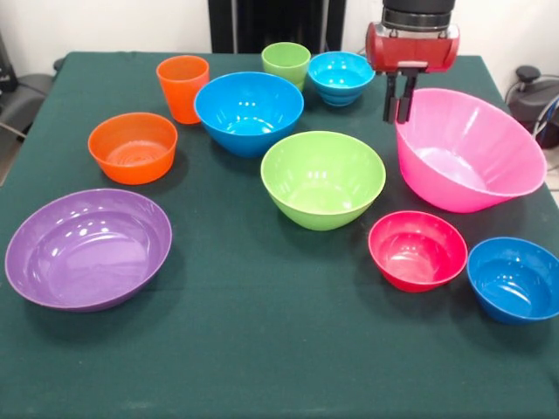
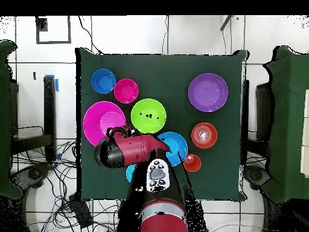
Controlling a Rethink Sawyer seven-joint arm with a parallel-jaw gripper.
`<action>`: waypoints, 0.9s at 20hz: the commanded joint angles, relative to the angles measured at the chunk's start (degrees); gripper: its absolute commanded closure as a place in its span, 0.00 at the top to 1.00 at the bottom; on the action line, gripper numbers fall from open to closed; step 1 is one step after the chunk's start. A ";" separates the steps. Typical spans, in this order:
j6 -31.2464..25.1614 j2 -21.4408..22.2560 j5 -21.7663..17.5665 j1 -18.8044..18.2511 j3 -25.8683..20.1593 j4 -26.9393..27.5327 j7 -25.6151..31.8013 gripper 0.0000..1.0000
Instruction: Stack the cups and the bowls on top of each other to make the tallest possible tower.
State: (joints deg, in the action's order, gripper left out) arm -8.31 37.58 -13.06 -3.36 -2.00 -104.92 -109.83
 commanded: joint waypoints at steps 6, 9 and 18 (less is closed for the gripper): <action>-10.36 5.39 0.87 -2.76 -7.36 -5.40 -1.56 0.00; -13.28 8.27 1.81 -3.72 -8.41 -6.68 -0.97 0.00; -19.35 14.01 3.65 -4.86 -9.95 -8.36 -0.56 0.00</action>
State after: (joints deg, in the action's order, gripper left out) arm -20.32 48.39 -10.99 -7.31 -6.10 -110.13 -109.83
